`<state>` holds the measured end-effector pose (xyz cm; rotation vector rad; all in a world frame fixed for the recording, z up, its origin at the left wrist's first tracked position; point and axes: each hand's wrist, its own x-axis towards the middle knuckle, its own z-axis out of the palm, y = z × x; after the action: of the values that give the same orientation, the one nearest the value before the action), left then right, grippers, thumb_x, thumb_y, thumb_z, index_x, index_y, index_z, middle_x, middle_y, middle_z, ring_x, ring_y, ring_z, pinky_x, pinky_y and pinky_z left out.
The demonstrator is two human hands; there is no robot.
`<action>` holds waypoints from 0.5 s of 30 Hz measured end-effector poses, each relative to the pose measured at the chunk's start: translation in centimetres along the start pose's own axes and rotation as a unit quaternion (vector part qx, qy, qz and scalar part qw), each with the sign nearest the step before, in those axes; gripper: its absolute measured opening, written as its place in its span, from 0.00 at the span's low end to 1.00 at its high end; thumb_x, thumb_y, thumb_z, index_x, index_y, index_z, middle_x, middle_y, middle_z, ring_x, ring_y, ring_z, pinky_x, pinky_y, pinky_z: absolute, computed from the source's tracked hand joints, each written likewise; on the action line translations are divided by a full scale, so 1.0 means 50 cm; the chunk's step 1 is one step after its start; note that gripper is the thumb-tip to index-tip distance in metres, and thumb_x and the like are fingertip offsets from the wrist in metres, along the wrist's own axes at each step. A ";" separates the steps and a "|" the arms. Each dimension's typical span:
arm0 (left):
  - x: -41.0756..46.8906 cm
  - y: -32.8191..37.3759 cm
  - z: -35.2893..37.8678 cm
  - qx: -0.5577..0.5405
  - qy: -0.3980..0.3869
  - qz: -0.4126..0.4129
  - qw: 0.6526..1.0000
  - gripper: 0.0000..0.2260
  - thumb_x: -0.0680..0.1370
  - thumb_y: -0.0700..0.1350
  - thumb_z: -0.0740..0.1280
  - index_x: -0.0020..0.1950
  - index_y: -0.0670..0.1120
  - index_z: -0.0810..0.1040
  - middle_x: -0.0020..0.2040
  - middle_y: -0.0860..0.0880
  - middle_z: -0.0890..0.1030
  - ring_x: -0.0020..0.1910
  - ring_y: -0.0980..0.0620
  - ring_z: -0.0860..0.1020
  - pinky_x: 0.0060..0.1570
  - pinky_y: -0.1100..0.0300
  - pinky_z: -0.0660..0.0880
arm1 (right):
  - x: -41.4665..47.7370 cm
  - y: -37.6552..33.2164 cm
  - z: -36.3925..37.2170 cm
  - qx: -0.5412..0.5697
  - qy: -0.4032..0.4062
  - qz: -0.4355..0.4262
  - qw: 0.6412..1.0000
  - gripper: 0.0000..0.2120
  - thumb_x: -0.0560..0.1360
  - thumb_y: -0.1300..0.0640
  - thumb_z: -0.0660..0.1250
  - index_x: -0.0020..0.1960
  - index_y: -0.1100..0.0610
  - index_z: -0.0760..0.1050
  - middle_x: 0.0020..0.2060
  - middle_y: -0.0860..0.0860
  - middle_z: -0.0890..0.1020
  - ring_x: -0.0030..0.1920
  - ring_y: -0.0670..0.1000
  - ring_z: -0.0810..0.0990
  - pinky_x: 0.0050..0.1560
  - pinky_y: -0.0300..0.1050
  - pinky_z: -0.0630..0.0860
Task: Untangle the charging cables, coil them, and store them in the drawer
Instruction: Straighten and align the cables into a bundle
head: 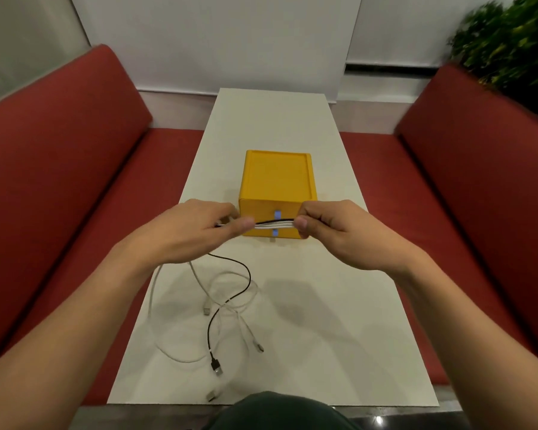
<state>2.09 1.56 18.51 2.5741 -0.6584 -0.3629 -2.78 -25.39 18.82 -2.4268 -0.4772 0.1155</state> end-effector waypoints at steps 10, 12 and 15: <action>0.037 0.077 0.034 -0.150 0.005 0.110 0.983 0.15 0.85 0.52 0.62 0.43 0.50 0.82 0.27 0.58 0.72 0.27 0.59 0.69 0.31 0.67 0.66 | -0.004 -0.006 -0.028 -0.011 -0.025 0.018 0.999 0.14 0.85 0.48 0.60 0.45 0.48 0.78 0.30 0.43 0.74 0.31 0.42 0.71 0.34 0.35 0.66; 0.036 0.084 0.028 -0.122 0.024 0.130 0.984 0.14 0.85 0.51 0.63 0.42 0.51 0.81 0.27 0.57 0.72 0.27 0.57 0.69 0.30 0.65 0.64 | -0.008 0.002 -0.041 0.031 -0.055 0.029 0.998 0.12 0.85 0.48 0.61 0.51 0.49 0.81 0.33 0.46 0.75 0.31 0.42 0.70 0.34 0.35 0.66; 0.035 0.084 0.017 -0.111 0.035 0.131 0.985 0.14 0.85 0.50 0.63 0.40 0.53 0.80 0.30 0.53 0.72 0.28 0.56 0.68 0.30 0.63 0.63 | -0.016 0.015 -0.067 0.062 -0.083 0.043 0.994 0.09 0.85 0.51 0.62 0.53 0.51 0.81 0.37 0.48 0.81 0.36 0.47 0.75 0.37 0.41 0.72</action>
<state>1.65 -2.92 19.61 2.2444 -0.8673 -0.2429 -2.62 -28.20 20.93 -2.3260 -0.4257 0.3756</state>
